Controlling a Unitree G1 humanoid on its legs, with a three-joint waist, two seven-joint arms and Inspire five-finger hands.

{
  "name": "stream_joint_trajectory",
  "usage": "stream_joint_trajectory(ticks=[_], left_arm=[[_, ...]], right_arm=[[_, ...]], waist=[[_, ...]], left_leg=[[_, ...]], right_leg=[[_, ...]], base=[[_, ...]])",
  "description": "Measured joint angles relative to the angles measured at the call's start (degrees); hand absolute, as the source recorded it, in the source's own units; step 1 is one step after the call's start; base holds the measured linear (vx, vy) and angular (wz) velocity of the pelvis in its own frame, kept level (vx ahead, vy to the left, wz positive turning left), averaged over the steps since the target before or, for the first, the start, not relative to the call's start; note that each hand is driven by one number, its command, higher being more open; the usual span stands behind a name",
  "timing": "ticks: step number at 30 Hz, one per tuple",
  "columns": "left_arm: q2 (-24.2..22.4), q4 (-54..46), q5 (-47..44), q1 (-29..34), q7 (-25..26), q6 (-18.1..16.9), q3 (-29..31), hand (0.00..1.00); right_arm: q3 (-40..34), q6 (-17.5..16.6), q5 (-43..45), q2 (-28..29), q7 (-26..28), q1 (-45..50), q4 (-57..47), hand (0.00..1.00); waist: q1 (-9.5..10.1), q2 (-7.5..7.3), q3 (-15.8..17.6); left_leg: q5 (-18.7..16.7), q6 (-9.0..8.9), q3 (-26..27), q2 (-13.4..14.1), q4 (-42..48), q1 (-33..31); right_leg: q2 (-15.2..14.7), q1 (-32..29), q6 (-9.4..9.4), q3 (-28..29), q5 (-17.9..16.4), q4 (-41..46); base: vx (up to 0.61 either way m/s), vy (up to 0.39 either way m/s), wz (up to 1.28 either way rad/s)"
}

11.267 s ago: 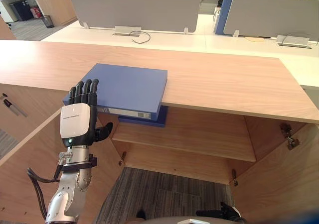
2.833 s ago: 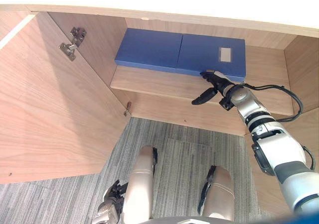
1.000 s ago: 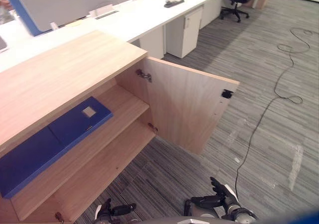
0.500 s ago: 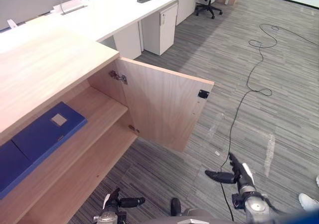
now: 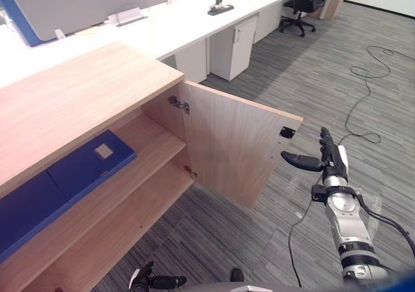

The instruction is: Walk over to the cabinet, pick up the folder, carry it to the office cabinet, place the folder inside the office cabinet, then close the office cabinet door

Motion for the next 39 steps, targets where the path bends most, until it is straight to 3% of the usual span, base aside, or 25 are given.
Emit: stream_joint_trajectory(ticks=[5,18,22,24,25,27,29,30,33,36,39], left_arm=[[-0.2,0.0,-1.6,0.6,0.0,0.0,0.0,1.0],[-0.2,0.1,-2.7,0.8,-0.3,0.1,0.8,1.0],[-0.1,1.0,-2.6,0.5,-0.1,0.1,2.8,1.0],[0.3,2.8,-1.9,-0.3,-0.4,0.0,2.8,1.0],[0.3,3.2,-1.9,-0.5,-0.5,0.0,2.8,1.0],[0.6,5.0,-1.0,-2.1,-1.1,0.0,2.8,1.0],[0.6,5.4,-0.9,-3.1,-1.8,0.0,2.8,1.0],[0.6,5.5,-0.8,-4.0,-2.2,0.0,2.7,1.0],[0.5,5.4,-0.4,-6.0,-2.7,-0.1,2.7,1.0],[0.8,5.7,-0.4,-5.5,-2.7,-0.1,3.0,1.0],[1.5,5.7,-0.1,-4.5,-2.3,-0.1,4.5,1.0]], right_arm=[[4.9,0.1,2.7,-0.1,-0.6,-6.3,3.8,1.0],[12.4,0.0,6.6,-3.1,0.2,-8.3,6.2,1.0],[28.0,0.0,6.6,-11.9,1.2,-9.5,5.6,1.0],[45.4,0.6,6.6,-23.7,8.8,-11.9,3.0,1.0],[47.4,0.6,6.6,-25.0,9.8,-12.2,2.3,1.0],[59.0,1.1,7.0,-31.0,21.2,-13.5,-5.7,1.0],[63.4,1.9,7.4,-31.2,29.1,-14.2,-8.9,1.0],[68.2,2.2,7.7,-30.6,34.9,-14.5,-11.3,1.0],[75.2,3.9,10.6,-27.2,45.2,-11.0,-16.1,1.0],[72.4,4.5,13.1,-27.4,45.9,-11.3,-16.4,1.0],[71.4,5.0,13.3,-27.4,44.9,-11.3,-16.4,1.0]], waist=[[0.6,-0.09,-0.1],[-0.08,-0.1,-0.1],[-1.58,-0.22,-0.1],[-2.43,-0.39,-0.2],[-2.43,-0.4,-0.2],[-2.51,-0.93,-0.4],[-2.4,-1.26,-0.6],[-1.74,-1.6,-0.5],[0.36,-2.35,-0.1],[0.19,-2.79,0.0],[0.31,-4.23,-0.4]], left_leg=[[0.3,0.41,-1.2,-0.8,0.0,-1.0],[0.3,0.4,-0.9,-0.7,0.6,-0.7],[0.3,0.36,1.0,-0.5,0.6,-0.7],[-0.2,-0.24,2.3,0.2,1.4,-0.3],[-0.3,-0.38,2.3,0.4,1.7,-0.4],[-0.9,-0.83,2.4,1.7,3.2,-0.8],[-1.0,-0.87,2.3,2.3,3.4,-0.8],[-1.0,-0.88,2.1,2.7,3.5,-0.9],[-1.0,-0.83,1.9,3.0,3.5,-1.3],[-1.0,-0.79,2.2,2.8,3.7,-1.7],[-1.3,-0.86,2.8,2.8,4.2,-1.5]], right_leg=[[-0.7,0.5,0.15,-0.7,1.9,-2.3],[-0.5,0.9,0.13,0.0,2.7,-2.9],[0.1,-0.1,-0.2,1.9,3.2,-2.9],[1.0,-0.1,-0.52,3.2,3.4,-2.9],[1.2,-0.1,-0.55,3.3,3.4,-2.9],[2.4,-0.1,-1.36,3.7,3.3,-2.9],[3.0,-0.1,-1.92,3.6,3.2,-2.9],[3.4,-0.1,-2.06,3.5,3.0,-2.9],[3.8,-0.5,-2.31,3.4,3.0,-2.9],[3.6,-1.0,-2.21,3.8,3.4,-2.9],[3.7,-1.0,-2.23,4.7,3.6,-2.9]], base=[[-0.08,0.01,0.09],[-0.02,0.001,-0.02],[0.01,-0.004,-0.28],[0.02,-0.019,-0.3],[0.02,-0.038,-0.27],[0.02,-0.063,-0.13],[0.01,-0.07,-0.01],[0.0,-0.068,0.05],[-0.01,-0.043,-0.01],[0.01,0.007,-0.07],[0.03,0.026,-0.12]])
